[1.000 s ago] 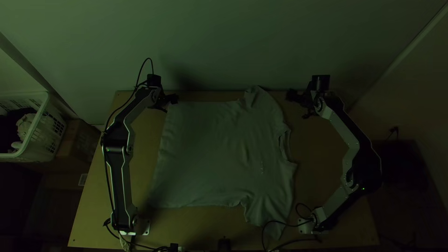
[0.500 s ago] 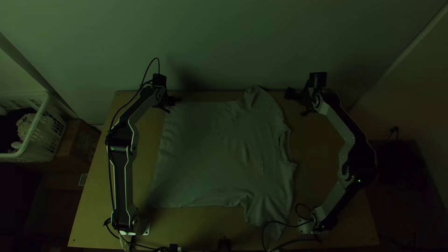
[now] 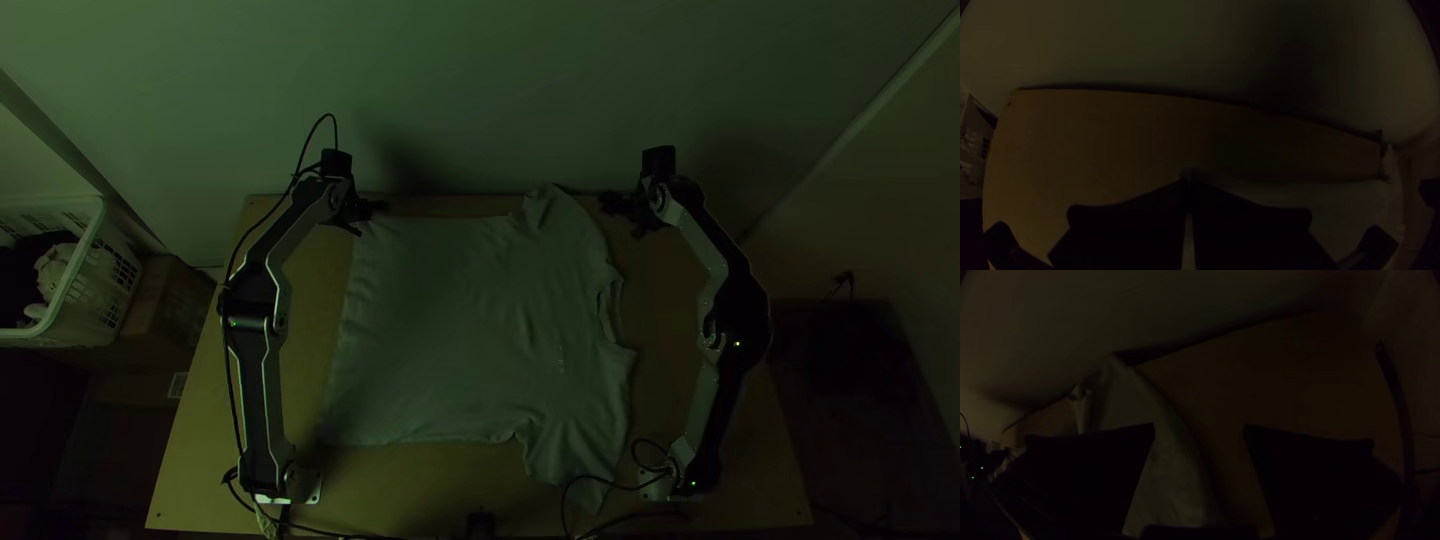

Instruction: Fold the t-shirt

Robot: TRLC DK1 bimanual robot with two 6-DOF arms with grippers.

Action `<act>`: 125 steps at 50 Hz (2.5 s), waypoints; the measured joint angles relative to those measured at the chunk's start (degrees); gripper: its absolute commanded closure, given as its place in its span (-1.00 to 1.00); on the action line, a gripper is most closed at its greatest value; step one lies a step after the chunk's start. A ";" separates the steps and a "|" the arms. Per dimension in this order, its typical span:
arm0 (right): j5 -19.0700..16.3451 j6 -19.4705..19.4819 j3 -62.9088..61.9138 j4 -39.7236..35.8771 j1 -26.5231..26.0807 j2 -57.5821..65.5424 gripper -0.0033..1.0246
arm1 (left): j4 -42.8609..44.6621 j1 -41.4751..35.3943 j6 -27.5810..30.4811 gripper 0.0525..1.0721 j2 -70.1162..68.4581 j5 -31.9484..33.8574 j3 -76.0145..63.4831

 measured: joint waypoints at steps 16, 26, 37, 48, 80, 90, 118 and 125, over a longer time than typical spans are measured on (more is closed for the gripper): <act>0.02 0.02 11.02 -4.37 1.57 9.42 -0.25 | -1.86 -0.02 -0.20 0.95 -3.52 0.22 -0.31; 0.04 0.02 15.45 -6.19 2.82 14.08 -0.22 | -2.27 -0.02 -0.20 0.95 -3.52 0.24 -0.33; 0.07 0.00 17.88 -7.10 3.61 16.85 0.11 | -2.32 -0.04 -0.20 0.95 -3.63 0.26 -0.42; 2.86 -1.07 19.04 -7.23 4.74 18.08 0.95 | -2.32 -0.04 -0.17 0.95 -3.63 0.48 -0.57; 6.08 -1.97 22.97 -0.13 3.67 18.60 0.63 | -0.81 0.90 -0.24 0.95 -1.97 1.53 4.00; 6.14 -1.97 22.97 -3.19 3.98 18.62 0.17 | -0.87 1.05 -0.42 0.95 -1.64 1.75 4.94; 6.97 -2.36 23.08 -7.96 5.99 20.65 0.32 | -1.49 1.05 -0.39 0.95 -1.55 1.75 4.94; 7.56 -2.82 23.56 -8.07 6.82 21.07 0.95 | -1.51 1.09 -0.39 0.95 -1.55 1.75 4.94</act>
